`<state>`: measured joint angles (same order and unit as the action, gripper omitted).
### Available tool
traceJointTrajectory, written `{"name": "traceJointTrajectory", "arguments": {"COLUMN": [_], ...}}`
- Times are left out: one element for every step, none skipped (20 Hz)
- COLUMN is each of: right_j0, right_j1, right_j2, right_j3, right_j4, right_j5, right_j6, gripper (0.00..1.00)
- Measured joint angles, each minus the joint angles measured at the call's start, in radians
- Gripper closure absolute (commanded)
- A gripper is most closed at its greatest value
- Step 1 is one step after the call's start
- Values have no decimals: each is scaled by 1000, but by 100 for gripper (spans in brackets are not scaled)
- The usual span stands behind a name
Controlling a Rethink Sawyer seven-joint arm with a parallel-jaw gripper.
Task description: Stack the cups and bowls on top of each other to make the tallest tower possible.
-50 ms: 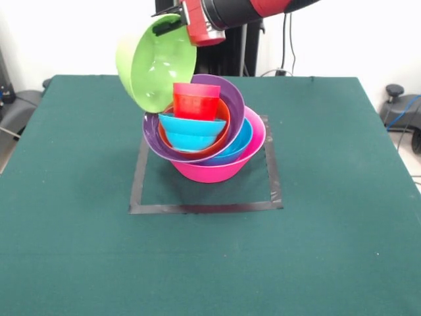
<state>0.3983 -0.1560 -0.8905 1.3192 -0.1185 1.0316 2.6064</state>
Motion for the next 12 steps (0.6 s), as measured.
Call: {"name": "traceJointTrajectory", "arguments": {"right_j0": [0, 1, 2, 3, 4, 4, 4, 4, 4, 4, 4, 4], "right_j1": [0, 0, 2, 3, 4, 7, 8, 10, 11, 11, 11, 11], "right_j2": [0, 0, -1, -2, -2, -3, -3, -3, -3, -3, -3, -3], "right_j3": [-1, -2, -5, -7, -10, -16, -20, -27, -34, -41, -46, -50], "right_j4": [1, 2, 3, 4, 4, 4, 5, 5, 6, 7, 7, 7], "right_j5": [3, 5, 12, 19, 27, 41, 50, 61, 72, 83, 89, 96], "right_j6": [0, 0, 0, 0, 0, 0, 0, 0, 0, 0, 0, 0], "gripper": [0, 0, 0, 0, 0, 0, 0, 0, 0, 0, 0, 0]}}
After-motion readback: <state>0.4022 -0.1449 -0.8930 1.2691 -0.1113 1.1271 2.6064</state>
